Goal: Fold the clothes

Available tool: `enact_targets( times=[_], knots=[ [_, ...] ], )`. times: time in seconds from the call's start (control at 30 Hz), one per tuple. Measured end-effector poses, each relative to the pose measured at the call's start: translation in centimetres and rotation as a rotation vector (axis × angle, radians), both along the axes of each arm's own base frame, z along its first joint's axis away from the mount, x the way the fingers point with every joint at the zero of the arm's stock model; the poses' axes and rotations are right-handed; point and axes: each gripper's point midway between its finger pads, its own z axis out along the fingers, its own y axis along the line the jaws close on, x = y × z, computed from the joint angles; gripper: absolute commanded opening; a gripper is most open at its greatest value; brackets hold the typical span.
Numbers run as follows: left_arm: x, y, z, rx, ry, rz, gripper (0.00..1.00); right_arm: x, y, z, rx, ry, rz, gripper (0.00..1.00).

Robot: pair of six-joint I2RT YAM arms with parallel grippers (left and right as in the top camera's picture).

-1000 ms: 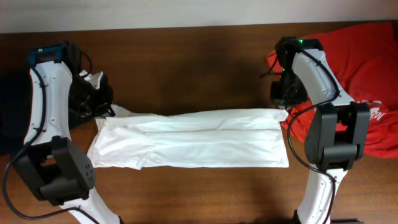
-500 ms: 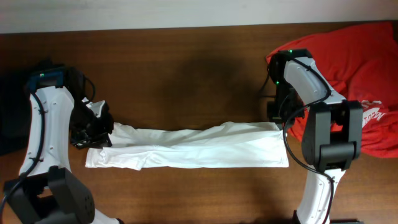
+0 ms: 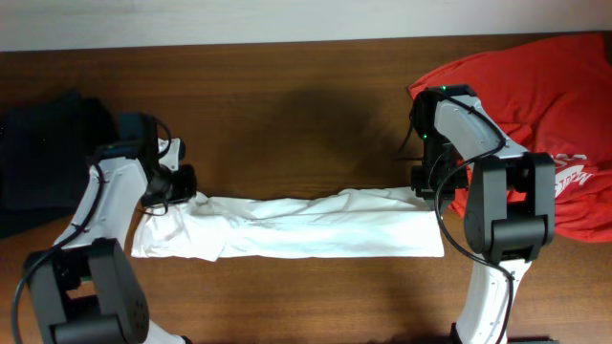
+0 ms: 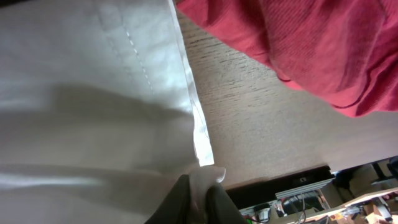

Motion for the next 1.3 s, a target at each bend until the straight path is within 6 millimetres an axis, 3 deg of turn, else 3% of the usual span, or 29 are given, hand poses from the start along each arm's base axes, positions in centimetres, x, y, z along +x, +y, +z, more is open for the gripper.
enact_targets(
  times=[0.13,0.17,0.2,0.23,0.33,0.4,0.5,0.67,0.77,0.87,0.93,1.0,1.17,1.2,1.23,1.3],
  knots=[
    [-0.5,2.5,-1.9,0.144,0.003,0.063,0.06,-0.7,-0.4,0.4,-0.018,0.032,0.009,0.15],
    [-0.9,2.9,-2.1,0.166,0.015,0.078,0.06,-1.0,-0.4,0.6,-0.019,0.048,0.010,0.33],
    [-1.5,3.3,-2.3,0.188,0.036,0.094,0.07,-1.1,-0.4,0.7,-0.021,0.054,0.011,0.42],
    [-1.8,3.5,-2.4,0.197,0.048,0.102,0.12,-1.4,-0.5,0.6,-0.023,0.061,0.014,0.44],
    [-2.4,3.9,-2.4,0.220,0.077,0.126,0.25,-3.2,-0.7,-1.3,-0.031,0.102,0.017,0.44],
    [-2.5,3.9,-2.4,0.220,0.078,0.132,0.25,-3.1,-0.7,-1.7,-0.031,0.092,0.017,0.45],
    [-2.9,3.8,-2.5,0.219,0.094,0.131,0.26,-0.5,-0.3,-1.1,-0.009,0.001,0.015,0.44],
    [-4.2,3.7,-4.4,0.219,0.109,0.129,0.26,2.5,2.9,-2.2,0.209,-0.120,0.056,0.43],
    [-4.1,3.7,-4.5,0.219,0.103,0.130,0.26,4.6,2.4,-3.0,0.178,-0.212,0.067,0.43],
    [-4.0,3.7,-4.5,0.219,0.102,0.130,0.26,5.4,2.0,-3.2,0.149,-0.246,0.079,0.43],
    [-3.9,3.7,-4.5,0.219,0.098,0.131,0.26,5.1,1.2,-3.8,0.109,-0.239,0.094,0.31],
    [-4.0,3.7,-4.5,0.219,0.098,0.131,0.27,5.2,0.9,-4.3,0.091,-0.251,0.101,0.04],
    [-4.0,3.7,-4.5,0.219,0.100,0.130,0.27,6.4,0.2,-4.5,0.036,-0.338,0.058,0.04],
    [-4.0,3.9,-4.8,0.228,0.094,0.132,0.27,7.1,-0.5,-4.5,0.022,-0.371,0.028,0.07],
    [-3.8,4.0,-5.1,0.235,0.076,0.136,0.30,7.5,-1.3,-4.5,0.016,-0.389,-0.007,0.16],
    [-2.6,4.1,-5.1,0.235,0.014,0.164,0.38,7.6,-2.6,-4.5,0.014,-0.399,-0.055,0.19]
  ],
)
